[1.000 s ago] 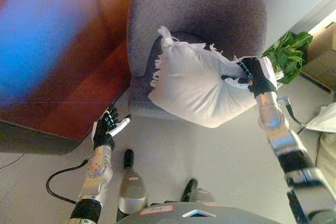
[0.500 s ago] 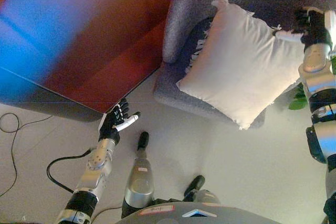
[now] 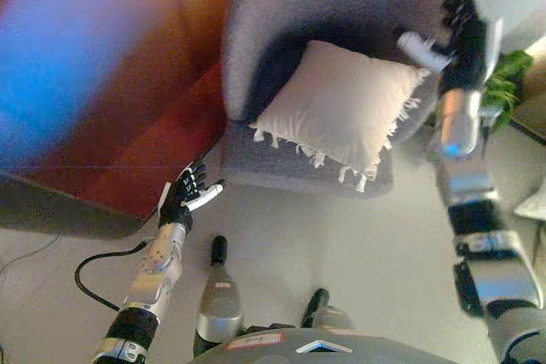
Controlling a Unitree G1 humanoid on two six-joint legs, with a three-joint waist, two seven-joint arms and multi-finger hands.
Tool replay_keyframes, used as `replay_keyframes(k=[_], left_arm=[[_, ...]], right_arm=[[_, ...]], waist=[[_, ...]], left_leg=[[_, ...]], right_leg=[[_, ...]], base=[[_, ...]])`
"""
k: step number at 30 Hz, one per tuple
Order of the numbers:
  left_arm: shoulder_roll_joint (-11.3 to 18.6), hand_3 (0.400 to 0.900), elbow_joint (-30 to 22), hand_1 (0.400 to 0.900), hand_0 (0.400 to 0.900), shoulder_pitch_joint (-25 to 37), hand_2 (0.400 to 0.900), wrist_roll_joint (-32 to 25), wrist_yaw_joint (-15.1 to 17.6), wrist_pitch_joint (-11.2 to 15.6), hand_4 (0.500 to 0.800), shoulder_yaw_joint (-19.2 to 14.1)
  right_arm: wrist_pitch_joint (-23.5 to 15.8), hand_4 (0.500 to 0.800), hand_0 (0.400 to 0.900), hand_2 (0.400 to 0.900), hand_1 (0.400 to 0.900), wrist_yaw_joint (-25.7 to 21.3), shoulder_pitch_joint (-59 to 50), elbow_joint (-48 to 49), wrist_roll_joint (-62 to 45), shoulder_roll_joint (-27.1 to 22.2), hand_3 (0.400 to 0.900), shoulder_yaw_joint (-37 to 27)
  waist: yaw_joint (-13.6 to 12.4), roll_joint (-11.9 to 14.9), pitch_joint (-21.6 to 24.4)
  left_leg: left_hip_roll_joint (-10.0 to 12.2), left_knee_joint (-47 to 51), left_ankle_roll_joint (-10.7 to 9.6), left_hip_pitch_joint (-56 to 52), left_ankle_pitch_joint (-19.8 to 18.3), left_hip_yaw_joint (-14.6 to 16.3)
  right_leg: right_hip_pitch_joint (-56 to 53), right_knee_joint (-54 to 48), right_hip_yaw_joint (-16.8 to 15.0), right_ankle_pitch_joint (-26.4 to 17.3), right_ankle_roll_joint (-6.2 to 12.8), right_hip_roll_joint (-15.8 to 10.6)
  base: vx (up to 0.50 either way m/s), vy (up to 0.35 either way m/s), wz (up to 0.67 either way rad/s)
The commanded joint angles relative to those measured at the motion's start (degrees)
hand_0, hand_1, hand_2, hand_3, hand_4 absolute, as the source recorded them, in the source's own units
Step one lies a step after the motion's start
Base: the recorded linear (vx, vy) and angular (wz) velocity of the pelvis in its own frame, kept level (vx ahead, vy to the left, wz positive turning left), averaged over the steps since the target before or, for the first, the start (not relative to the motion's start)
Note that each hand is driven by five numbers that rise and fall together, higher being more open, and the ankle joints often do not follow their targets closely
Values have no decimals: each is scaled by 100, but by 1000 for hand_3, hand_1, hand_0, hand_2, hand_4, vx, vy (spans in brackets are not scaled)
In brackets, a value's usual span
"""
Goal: Pick up the pillow and put it on the sofa.
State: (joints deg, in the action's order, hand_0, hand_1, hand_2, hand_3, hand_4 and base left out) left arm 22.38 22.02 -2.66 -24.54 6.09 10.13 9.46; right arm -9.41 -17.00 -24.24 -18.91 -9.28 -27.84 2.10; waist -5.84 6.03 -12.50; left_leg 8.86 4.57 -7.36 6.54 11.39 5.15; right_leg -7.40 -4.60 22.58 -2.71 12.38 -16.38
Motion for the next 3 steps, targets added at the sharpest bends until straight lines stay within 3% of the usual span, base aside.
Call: replay_keyframes(k=[1, 3], left_arm=[[-193, 900, -227, 900, 900, 155, 900, 343, -27, 367, 800, -410], [-240, 900, -238, 900, 900, 98, 900, 426, -36, 365, 800, -495]], right_arm=[[-423, 800, 900, 900, 900, 297, 891, 872, 168, -69, 900, -456], [-411, 800, 900, 900, 900, 435, 1398, 1129, 233, 144, 900, -561]], waist=[[311, -217, 672], [412, -258, 703]], left_leg=[[478, -485, -178, -709, -1044, 74], [503, -481, -186, -809, -1064, 147]], right_leg=[[188, 225, -41, -555, 262, -548], [152, 238, -77, -522, 262, -557]], base=[[1, 8, -22], [-11, -6, -15]])
